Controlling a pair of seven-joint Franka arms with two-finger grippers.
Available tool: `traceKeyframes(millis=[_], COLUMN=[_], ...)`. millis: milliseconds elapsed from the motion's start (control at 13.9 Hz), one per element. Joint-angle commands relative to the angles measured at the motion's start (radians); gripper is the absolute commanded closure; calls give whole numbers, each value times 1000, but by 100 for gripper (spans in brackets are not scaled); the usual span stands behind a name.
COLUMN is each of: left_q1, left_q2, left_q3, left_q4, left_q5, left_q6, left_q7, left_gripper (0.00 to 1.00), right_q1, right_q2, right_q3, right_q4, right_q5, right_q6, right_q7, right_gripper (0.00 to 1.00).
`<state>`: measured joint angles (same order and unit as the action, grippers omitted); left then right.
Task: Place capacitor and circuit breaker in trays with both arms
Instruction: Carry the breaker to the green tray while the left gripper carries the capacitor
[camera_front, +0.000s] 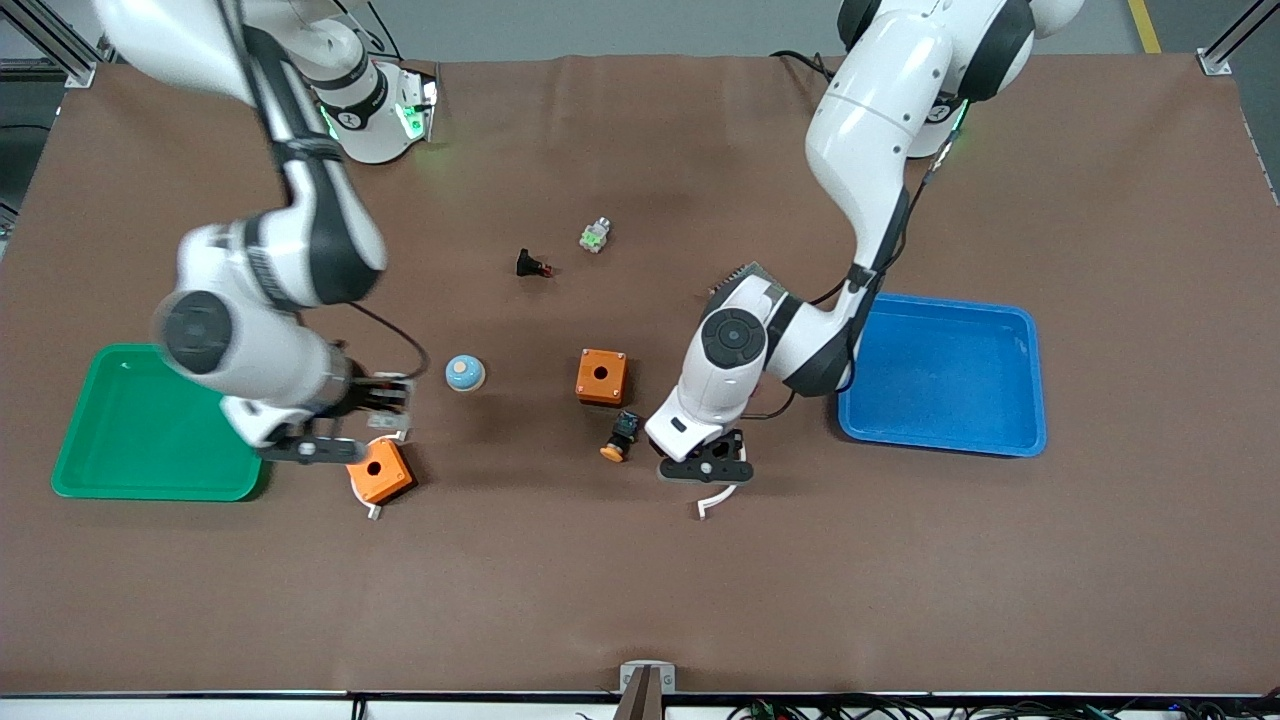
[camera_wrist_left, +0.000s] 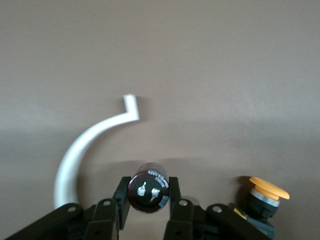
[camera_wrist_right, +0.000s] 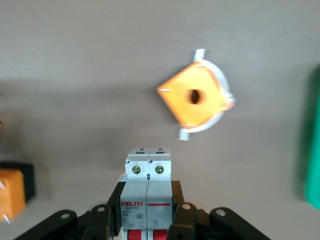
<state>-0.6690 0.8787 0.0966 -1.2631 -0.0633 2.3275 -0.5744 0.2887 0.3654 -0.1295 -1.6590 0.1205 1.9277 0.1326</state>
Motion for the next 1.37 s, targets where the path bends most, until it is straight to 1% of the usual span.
traceKeyframes(millis=[0, 144, 216, 361, 505, 649, 722, 794, 938, 1155, 1227, 1299], left_q1=[80, 150, 185, 264, 350, 394, 416, 436, 448, 447, 442, 440], left_q2=[-148, -240, -291, -361, -397, -440, -452, -467, -487, -492, -485, -478], left_q3=[3, -9, -9, -14, -32, -32, -32, -32, -31, -31, -31, -32], left_q4=[-47, -131, -200, -313, -389, -470, -508, -545, -629, -748, -772, -785], left_q5=[10, -7, -7, -16, -61, -62, -62, -62, -62, -55, -53, -53], left_q6=[-163, -243, -247, -251, -290, -303, -303, -298, -236, -69, -27, 4], left_q7=[-12, -5, 5, 118, 218, 244, 286, 319, 363, 366, 366, 366], left_gripper=[100, 100, 100, 100, 100, 100, 100, 100, 100, 100, 100, 100], right_q1=[-152, -267, -311, -376, -428, -485, -505, -519, -526, -525, -520, -520], right_q2=[-54, -49, -45, -42, -34, 6, 38, 70, 116, 171, 182, 197], right_q3=[14, 14, 14, 16, 16, 18, 18, 19, 21, 24, 24, 25], right_q4=[-36, -41, -44, -82, -140, -201, -208, -203, -200, -182, -168, -154], right_q5=[5, -8, -18, -115, -127, -127, -127, -124, -116, -114, -114, -114], right_q6=[-36, -27, -10, 66, 170, 322, 367, 379, 393, 401, 401, 399], right_q7=[-227, -409, -482, -543, -623, -717, -753, -790, -827, -827, -826, -826], right_gripper=[97, 97, 97, 97, 97, 97, 97, 96, 95, 93, 91, 83])
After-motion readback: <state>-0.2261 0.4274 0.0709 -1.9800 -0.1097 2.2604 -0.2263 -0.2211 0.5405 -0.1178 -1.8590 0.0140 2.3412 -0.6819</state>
